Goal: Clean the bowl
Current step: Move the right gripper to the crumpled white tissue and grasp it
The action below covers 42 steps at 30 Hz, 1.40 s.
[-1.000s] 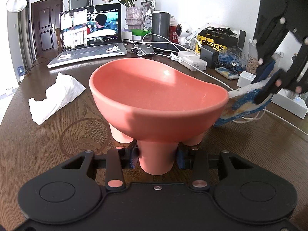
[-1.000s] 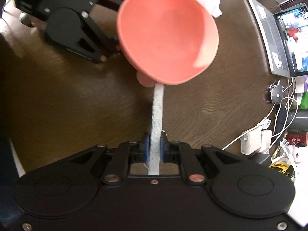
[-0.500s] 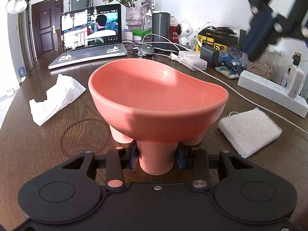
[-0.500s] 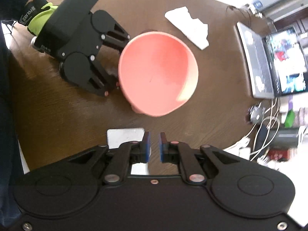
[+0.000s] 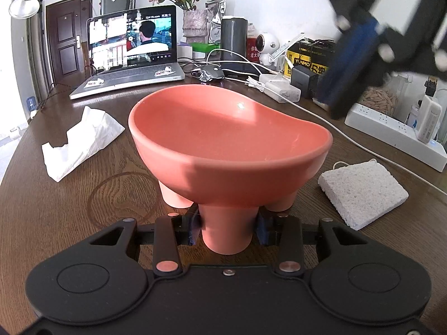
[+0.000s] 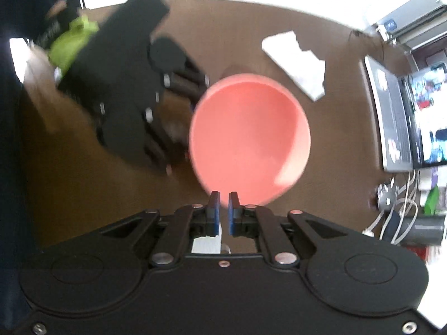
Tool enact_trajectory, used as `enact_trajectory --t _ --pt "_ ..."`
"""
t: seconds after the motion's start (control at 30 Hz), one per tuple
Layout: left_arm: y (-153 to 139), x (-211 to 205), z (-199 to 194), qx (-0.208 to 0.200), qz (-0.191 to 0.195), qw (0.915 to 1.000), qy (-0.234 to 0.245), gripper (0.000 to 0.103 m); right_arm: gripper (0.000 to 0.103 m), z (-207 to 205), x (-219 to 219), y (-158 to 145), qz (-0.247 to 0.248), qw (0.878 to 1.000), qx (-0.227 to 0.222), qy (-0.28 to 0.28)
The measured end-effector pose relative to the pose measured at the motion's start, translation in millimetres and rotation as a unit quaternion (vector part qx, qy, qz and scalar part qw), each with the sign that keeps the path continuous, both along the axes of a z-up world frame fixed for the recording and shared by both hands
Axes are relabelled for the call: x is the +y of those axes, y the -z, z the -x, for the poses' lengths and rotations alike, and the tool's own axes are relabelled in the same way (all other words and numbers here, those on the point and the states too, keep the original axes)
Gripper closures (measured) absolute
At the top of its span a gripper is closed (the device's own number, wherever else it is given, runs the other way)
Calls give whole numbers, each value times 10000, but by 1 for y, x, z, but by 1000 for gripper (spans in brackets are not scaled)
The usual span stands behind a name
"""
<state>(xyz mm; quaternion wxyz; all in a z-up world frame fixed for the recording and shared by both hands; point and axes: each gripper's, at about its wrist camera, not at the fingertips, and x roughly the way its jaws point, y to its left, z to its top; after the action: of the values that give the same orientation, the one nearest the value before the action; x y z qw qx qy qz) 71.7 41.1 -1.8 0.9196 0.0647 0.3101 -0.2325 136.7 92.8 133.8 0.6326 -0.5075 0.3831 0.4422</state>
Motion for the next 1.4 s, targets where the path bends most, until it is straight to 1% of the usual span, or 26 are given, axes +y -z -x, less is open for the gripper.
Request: enact_trajectory --t 0.07,0.1,0.17,0.2,0.27,0.3,0.37,0.4,0.43,0.57,0.67,0.7,0.83,0.93,1.0,1.17,1.2,1.3,1.37,1.4 --pt "0 0 0 -1 -1 10000 -1 65 87 -3 2 -2 -80 10000 -39 30" --pt "0 -1 0 -1 -2 10000 -1 65 82 -6 0 1 -34 9999 -97 57" --pt "0 -2 1 2 2 10000 0 65 82 -11 -4 5 60 9997 -212 108" --pt "0 -2 1 5 6 10000 0 65 79 -15 -7 8 132 9995 -268 110" --pt "0 -2 0 11 10 10000 -6 64 77 -20 -9 6 115 9992 -362 120" --pt "0 -3 0 8 0 10000 -12 64 74 -24 -6 4 12 9991 -404 121" --pt "0 -5 0 3 -24 10000 -15 62 65 -33 0 0 -187 9986 -487 114" --pt "0 -6 0 2 -29 10000 -13 61 54 -35 4 1 -162 9984 -536 -31" --pt "-1 -7 0 2 -33 10000 -10 60 48 -36 8 2 -136 9980 -586 -175" --pt "-1 -8 1 -2 -39 10000 -3 58 47 -43 24 7 -74 9947 -771 -683" --pt "0 -7 1 6 -26 10000 -23 57 43 -55 37 8 -118 9912 -887 -978" --pt "0 -7 0 11 -24 10000 -28 56 41 -62 45 9 -130 9891 -922 -1142" --pt "0 -8 -1 17 -30 10000 -30 55 40 -94 77 22 -130 9826 -941 -1596" --pt "0 -8 -1 19 -28 10000 -28 55 40 -125 101 41 -189 9841 -740 -1605" --pt "0 -7 -1 24 -20 10000 -27 54 40 -145 115 56 -176 9876 -526 -1467" --pt "0 -6 -2 47 22 10000 -28 54 40 -181 138 85 -239 9958 194 -862" --pt "0 -5 -2 51 28 10000 -28 54 37 -186 139 89 -285 9964 315 -734" --pt "0 -4 -3 67 52 10000 -29 54 37 -197 142 97 -383 9959 707 -426" --pt "0 -4 -3 67 54 10000 -25 54 43 -199 141 97 -445 9939 943 -353" --pt "0 -4 -3 73 63 10000 -22 54 51 -200 140 97 -495 9929 1030 -330"
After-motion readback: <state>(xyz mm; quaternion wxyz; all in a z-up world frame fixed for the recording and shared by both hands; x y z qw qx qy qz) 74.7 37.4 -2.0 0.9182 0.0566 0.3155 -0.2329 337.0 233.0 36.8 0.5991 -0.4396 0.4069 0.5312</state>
